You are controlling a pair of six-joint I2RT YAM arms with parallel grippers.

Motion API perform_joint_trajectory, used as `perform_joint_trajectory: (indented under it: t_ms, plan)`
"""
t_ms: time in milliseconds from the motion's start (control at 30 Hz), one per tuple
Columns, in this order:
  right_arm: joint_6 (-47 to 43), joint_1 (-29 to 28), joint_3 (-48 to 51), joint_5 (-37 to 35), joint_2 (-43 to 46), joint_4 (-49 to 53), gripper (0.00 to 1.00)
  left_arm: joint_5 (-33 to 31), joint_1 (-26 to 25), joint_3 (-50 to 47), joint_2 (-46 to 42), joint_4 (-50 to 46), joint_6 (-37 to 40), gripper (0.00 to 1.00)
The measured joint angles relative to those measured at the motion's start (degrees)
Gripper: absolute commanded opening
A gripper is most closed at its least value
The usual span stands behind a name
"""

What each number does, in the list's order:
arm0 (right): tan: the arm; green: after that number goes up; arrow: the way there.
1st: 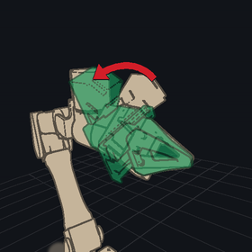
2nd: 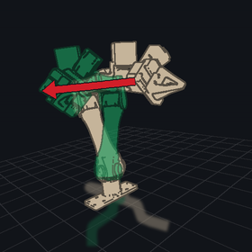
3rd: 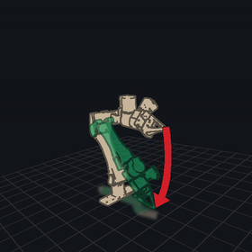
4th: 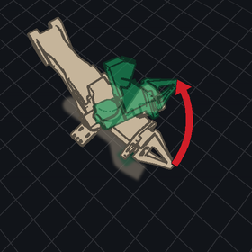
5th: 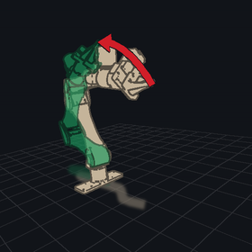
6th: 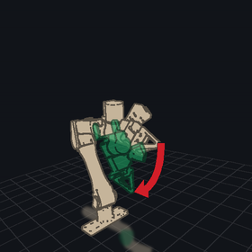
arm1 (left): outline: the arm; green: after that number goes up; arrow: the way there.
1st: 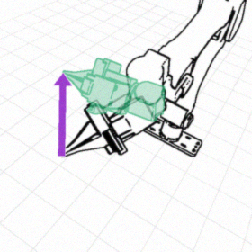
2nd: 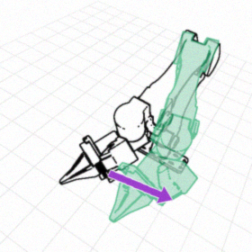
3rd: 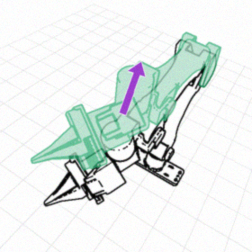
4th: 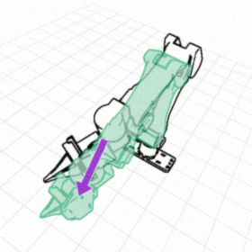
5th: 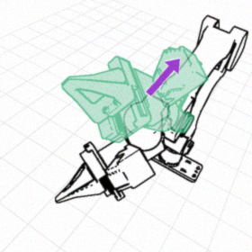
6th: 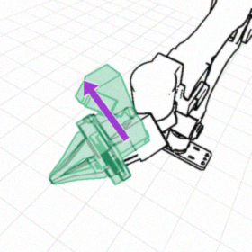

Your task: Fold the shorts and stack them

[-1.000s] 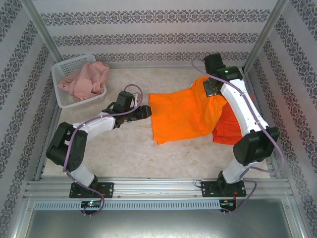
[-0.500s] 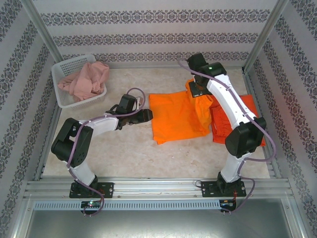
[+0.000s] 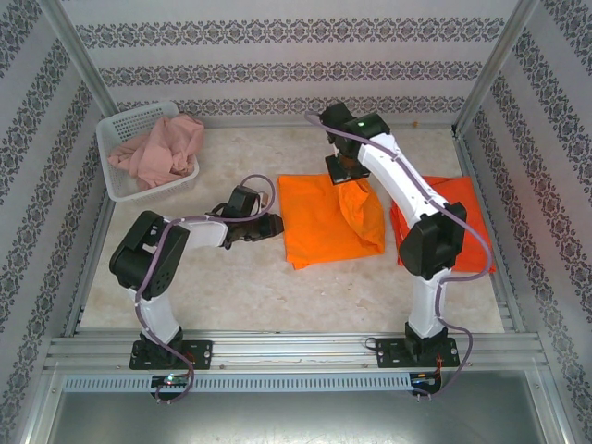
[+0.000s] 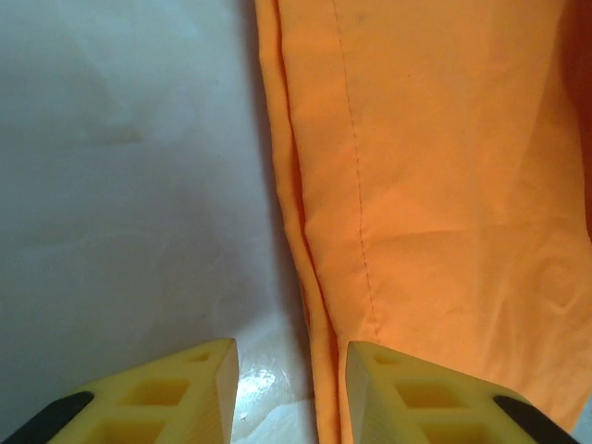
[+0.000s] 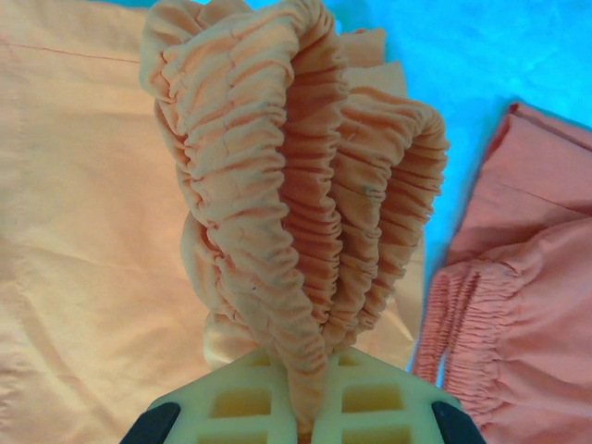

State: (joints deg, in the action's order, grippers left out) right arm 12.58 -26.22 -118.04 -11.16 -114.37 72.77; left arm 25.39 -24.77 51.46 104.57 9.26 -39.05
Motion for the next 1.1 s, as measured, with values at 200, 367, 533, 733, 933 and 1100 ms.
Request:
perform_joint_trajectory:
  t_ms: [200,367,533,733,933,1100]
  plan:
    - [2.82,-2.19,-0.39,2.71,-3.89,-0.39,0.14,0.07,-0.35,0.00,0.59,0.92,-0.48,0.35]
    - [5.90,-2.80,1.16,10.12,-6.60,-5.03,0.42,0.02,-0.35,-0.68,0.24,2.27,-0.70,0.35]
    - [10.75,-1.90,6.38,25.55,-6.05,-15.45,0.74,-1.55,-0.35,-5.20,-5.55,4.02,-1.64,0.43]
    - [22.71,4.81,29.20,42.53,7.43,-38.64,0.86,-3.63,0.04,-7.04,-15.37,4.15,-2.14,0.58]
    - [29.53,12.26,42.93,46.25,20.48,-53.24,0.97,-1.16,0.13,0.57,-14.60,3.02,-2.43,0.69]
    - [34.32,13.75,53.88,47.93,23.76,-61.64,0.98,2.08,0.13,7.43,-10.73,3.04,-3.82,0.79]
